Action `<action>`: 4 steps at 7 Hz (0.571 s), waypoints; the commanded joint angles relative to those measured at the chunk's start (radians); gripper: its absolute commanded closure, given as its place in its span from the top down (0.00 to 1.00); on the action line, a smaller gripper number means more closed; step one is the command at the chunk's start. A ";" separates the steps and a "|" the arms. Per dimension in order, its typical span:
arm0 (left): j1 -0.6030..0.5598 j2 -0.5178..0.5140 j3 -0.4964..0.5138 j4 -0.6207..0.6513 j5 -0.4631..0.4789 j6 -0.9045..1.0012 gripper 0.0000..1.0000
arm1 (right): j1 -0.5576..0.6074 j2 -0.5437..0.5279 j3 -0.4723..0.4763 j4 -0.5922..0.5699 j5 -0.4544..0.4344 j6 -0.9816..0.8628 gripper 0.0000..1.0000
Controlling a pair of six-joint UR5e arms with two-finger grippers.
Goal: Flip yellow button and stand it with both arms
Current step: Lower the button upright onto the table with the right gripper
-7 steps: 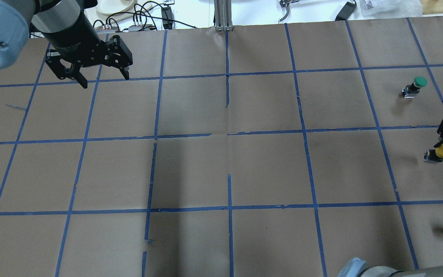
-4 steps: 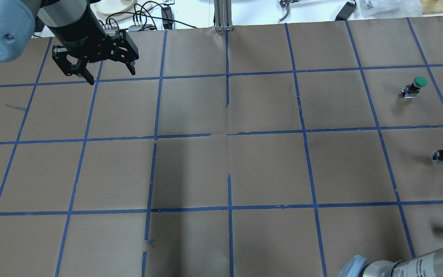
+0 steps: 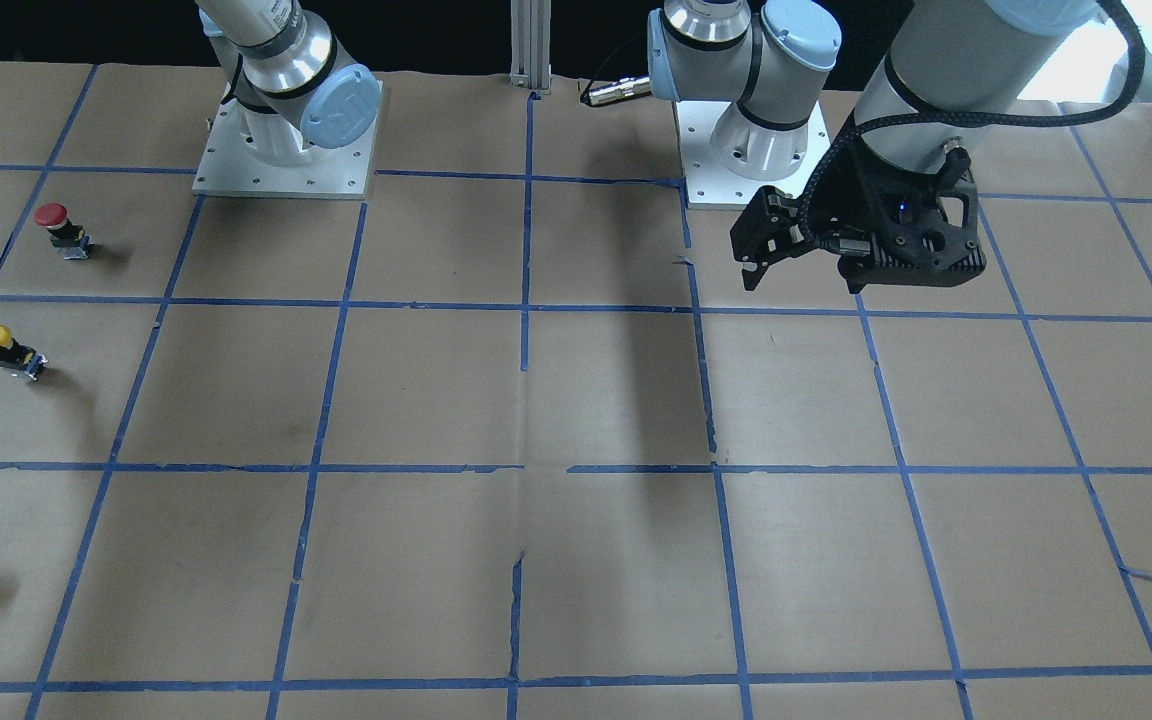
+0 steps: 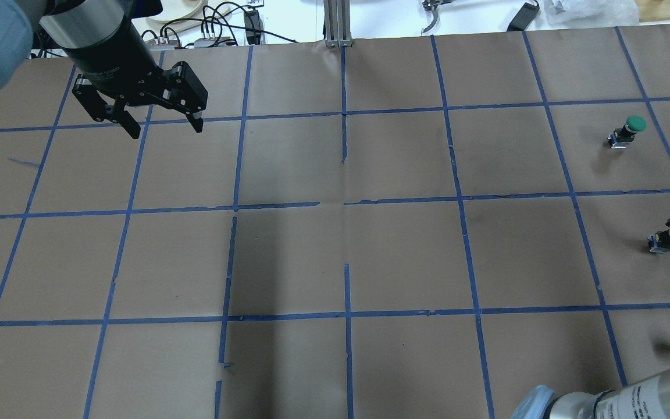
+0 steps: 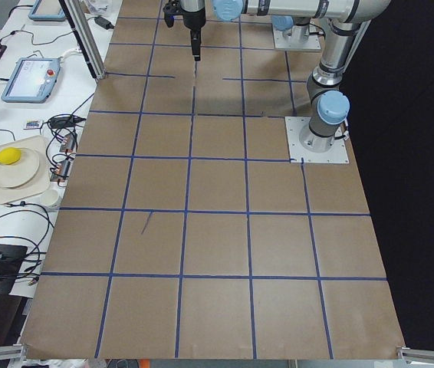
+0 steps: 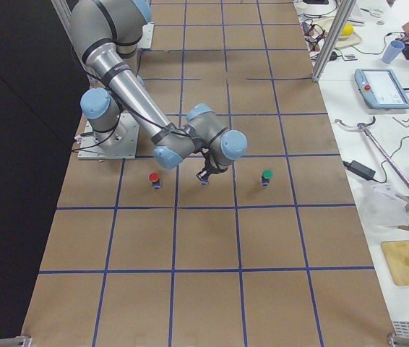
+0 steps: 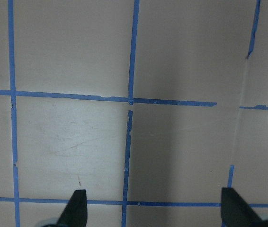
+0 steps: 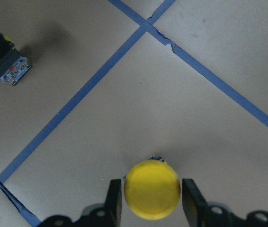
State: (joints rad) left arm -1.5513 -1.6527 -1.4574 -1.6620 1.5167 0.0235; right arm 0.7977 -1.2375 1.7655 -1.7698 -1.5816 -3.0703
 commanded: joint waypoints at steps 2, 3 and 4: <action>0.004 0.005 0.008 -0.019 0.005 0.069 1.00 | 0.011 -0.017 -0.032 -0.005 0.003 0.124 1.00; 0.002 0.007 0.009 -0.019 0.007 0.069 1.00 | 0.035 -0.051 -0.093 0.019 0.030 0.184 1.00; 0.004 0.010 0.008 -0.018 0.008 0.069 1.00 | 0.107 -0.080 -0.142 0.097 0.037 0.195 1.00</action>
State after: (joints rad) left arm -1.5486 -1.6458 -1.4493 -1.6808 1.5228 0.0910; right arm 0.8371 -1.2810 1.6874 -1.7434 -1.5596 -2.9159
